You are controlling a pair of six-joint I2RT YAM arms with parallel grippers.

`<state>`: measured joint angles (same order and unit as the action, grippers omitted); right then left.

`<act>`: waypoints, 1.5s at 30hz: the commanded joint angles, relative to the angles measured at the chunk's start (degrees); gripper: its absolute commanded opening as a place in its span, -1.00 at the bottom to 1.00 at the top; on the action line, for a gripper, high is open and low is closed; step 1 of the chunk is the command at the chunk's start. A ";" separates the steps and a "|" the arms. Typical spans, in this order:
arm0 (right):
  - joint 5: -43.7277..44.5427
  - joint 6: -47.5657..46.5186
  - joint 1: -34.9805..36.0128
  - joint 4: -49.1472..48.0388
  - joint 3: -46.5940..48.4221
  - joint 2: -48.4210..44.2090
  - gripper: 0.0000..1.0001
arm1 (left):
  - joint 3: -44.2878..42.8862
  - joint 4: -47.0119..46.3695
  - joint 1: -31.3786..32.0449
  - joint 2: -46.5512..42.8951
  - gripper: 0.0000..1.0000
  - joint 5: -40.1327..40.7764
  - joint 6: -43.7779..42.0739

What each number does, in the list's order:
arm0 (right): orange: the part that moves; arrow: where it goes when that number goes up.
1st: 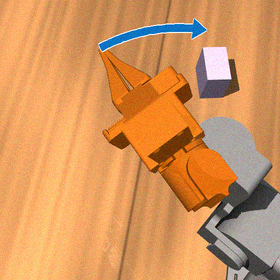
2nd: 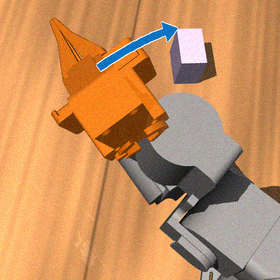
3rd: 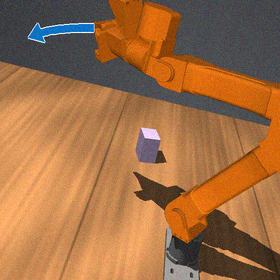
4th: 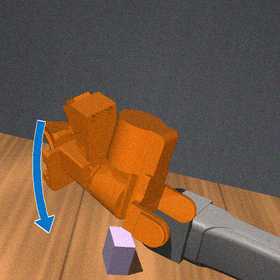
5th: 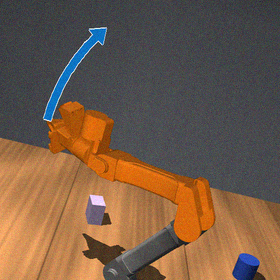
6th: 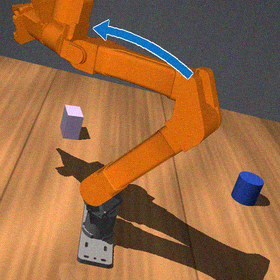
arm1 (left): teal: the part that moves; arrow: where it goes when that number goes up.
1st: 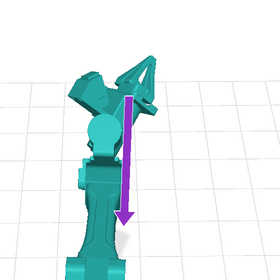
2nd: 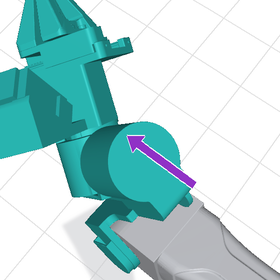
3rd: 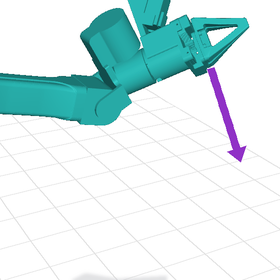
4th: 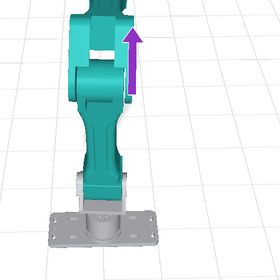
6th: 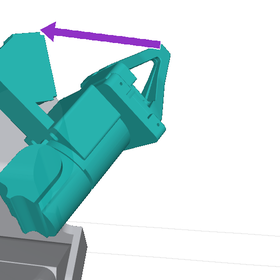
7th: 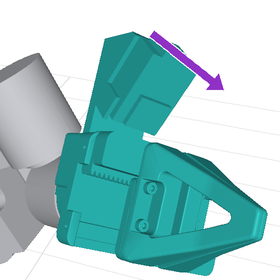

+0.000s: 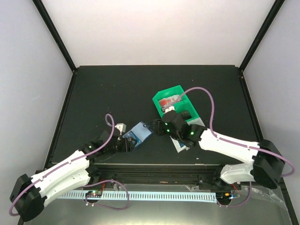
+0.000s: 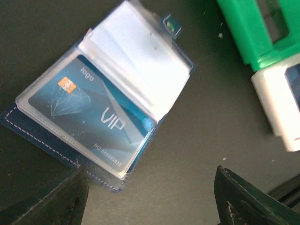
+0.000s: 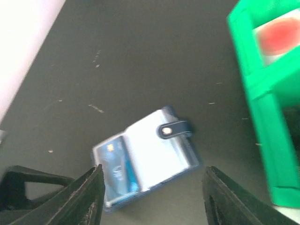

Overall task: Put the credit cards into the card holder
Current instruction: Pick up the credit card from the storage box.

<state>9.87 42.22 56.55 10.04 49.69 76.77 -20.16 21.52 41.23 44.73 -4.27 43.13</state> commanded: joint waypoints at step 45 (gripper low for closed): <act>-11.08 -17.69 -24.38 33.71 -1.42 -0.50 -0.29 | -17.97 7.00 -9.82 12.29 0.98 -8.04 -16.75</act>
<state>2.26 24.34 32.47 42.04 49.67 75.79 -35.53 27.07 31.83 58.06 -11.22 28.21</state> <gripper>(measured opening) 0.357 0.989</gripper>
